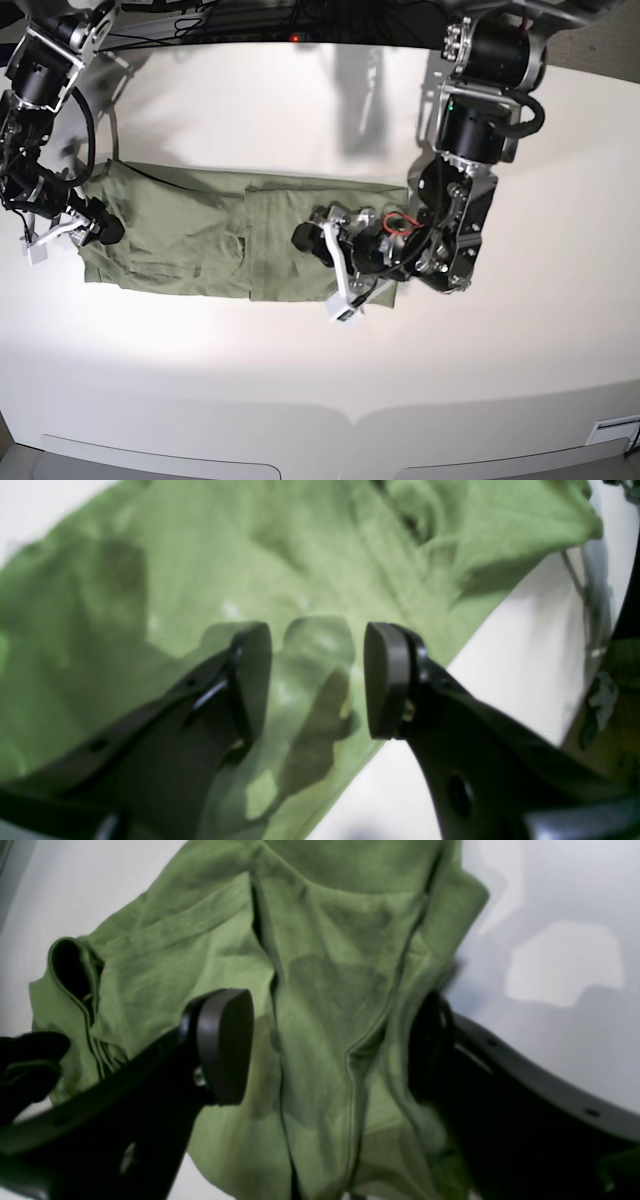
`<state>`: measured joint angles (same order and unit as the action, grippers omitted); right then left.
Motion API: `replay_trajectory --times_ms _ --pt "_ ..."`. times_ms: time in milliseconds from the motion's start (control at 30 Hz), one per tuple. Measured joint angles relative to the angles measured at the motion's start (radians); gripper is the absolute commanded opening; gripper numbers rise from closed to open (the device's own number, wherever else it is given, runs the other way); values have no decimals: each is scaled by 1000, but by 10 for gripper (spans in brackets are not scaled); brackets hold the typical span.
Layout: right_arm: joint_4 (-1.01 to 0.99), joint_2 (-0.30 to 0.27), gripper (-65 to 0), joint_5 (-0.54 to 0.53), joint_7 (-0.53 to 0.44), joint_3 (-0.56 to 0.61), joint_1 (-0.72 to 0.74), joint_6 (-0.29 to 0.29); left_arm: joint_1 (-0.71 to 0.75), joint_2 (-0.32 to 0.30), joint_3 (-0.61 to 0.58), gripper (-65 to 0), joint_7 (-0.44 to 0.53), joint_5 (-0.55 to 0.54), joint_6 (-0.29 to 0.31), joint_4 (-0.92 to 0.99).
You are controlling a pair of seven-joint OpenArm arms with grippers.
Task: Fold the T-shirt properly
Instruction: 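Grasp the other strip end with the right gripper and fold it over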
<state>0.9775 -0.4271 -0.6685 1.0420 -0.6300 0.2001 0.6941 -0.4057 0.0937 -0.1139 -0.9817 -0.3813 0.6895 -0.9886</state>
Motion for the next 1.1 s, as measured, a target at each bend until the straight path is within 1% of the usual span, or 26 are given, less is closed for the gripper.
replay_trajectory --times_ms 100,200,267,333,400,467,500,567,667,800,867,933,1000,1100 --pt "-1 1 -437 -17 11 0 -2 -1 35 -16 1 -354 35 -15 2 -1" --pt "-3 3 -648 -26 23 0 -4 -1 60 -22 1 -354 92 -8 2 -6" --pt "-3 3 -650 -29 24 0 -3 -1 81 -28 1 -354 146 7 8 -8" --pt "-3 3 -650 -51 51 0 8 -2 90 -29 1 -354 172 40 20 -10" --pt "-3 3 -650 -150 132 1 28 -5 89 -29 1 -354 175 67 21 -12" --pt "-3 2 -650 -227 210 19 47 -5 87 -29 1 -354 174 63 21 -13" --pt "-3 2 -650 -259 229 35 57 -3 86 -29 1 -354 167 45 20 -13" --pt "-3 3 -650 -309 233 80 70 -3 87 -30 1 -354 164 14 17 -11" --pt "-3 2 -650 -332 234 164 89 -1 87 -30 1 -354 163 10 17 -10" --pt "8 9 -650 -336 233 278 116 -1 87 -30 1 -354 163 11 17 -10" --pt "46 24 -650 -383 233 328 122 -1 87 -30 1 -354 163 11 17 -10" --pt "99 48 -650 -404 238 371 122 -1 87 -30 1 -354 158 6 17 -10" --pt "156 74 -650 -402 248 405 123 -1 85 -31 1 -354 154 -1 17 -10" --pt "238 115 -650 -405 277 438 123 -1 71 -30 1 -354 108 -4 11 -10"
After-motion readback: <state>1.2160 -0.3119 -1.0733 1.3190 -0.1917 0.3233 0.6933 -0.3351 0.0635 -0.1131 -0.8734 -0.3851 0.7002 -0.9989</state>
